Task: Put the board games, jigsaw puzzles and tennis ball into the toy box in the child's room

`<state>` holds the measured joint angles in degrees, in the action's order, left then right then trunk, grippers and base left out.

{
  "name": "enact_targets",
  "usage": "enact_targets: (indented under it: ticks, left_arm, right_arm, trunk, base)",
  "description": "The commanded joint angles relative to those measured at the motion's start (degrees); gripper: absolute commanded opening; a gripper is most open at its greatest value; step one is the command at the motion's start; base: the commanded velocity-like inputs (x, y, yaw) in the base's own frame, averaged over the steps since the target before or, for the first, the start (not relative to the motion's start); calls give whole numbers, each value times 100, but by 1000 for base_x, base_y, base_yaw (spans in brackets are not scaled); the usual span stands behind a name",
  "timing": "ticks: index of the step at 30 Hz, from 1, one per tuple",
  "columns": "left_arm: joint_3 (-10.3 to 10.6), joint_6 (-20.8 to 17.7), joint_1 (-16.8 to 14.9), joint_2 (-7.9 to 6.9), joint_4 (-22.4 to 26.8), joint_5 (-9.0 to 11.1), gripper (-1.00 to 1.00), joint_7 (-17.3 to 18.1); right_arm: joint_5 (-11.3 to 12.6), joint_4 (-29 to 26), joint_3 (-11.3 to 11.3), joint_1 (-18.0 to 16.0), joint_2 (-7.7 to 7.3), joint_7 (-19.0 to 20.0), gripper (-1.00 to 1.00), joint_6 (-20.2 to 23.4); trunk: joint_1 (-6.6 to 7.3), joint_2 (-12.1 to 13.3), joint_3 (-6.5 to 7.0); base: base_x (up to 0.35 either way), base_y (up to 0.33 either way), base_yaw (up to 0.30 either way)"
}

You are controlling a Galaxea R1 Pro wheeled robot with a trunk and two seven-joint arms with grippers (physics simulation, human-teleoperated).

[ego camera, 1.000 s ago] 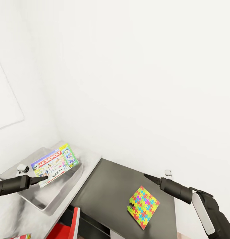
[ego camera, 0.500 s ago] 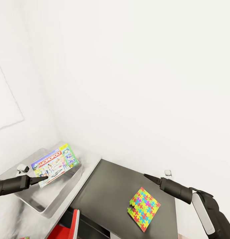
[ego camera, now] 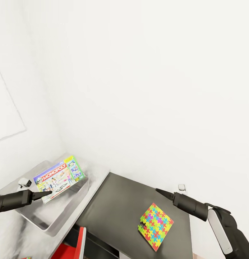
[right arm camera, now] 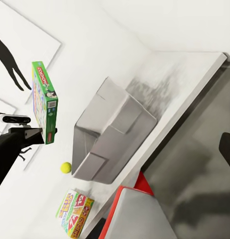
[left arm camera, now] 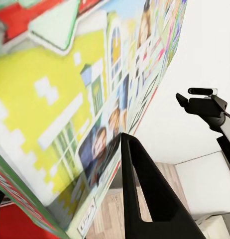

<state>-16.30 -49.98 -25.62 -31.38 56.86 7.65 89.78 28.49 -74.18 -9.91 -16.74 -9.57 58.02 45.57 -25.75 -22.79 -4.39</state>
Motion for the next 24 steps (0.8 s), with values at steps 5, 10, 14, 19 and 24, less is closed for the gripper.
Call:
enact_targets:
  ticks: [5, 10, 14, 19, 24]
  left_arm:
    - [-28, -56, -5, -7, 1, -2, -100, 22]
    - [-288, -100, -40, -14, -160, -15, -100, 22]
    - [-390, -144, -93, -48, -455, -40, -100, 22]
    - [-416, -285, -428, -67, -717, -45, -100, -666]
    - [-412, -592, -965, -78, -942, -62, -100, -1243]
  right_arm:
    - [16, 0, -2, -5, 4, 9, 100, -6]
    - [12, 0, -2, -5, 22, -65, 100, -42]
    - [22, 0, -2, -5, 25, -178, 100, -33]
    - [24, 72, -14, -5, 32, -208, 100, -27]
    - [25, 146, -19, -5, 20, -204, 100, -10]
  trunk:
    - [-4, -13, -13]
    - [-4, -13, -13]
    - [-4, -13, -13]
    - [-4, -13, -13]
    - [-4, -13, -13]
  base:
    - [0, 0, 0]
    - [0, 0, 0]
    - [0, 0, 0]
    - [0, 0, 0]
    - [0, 0, 0]
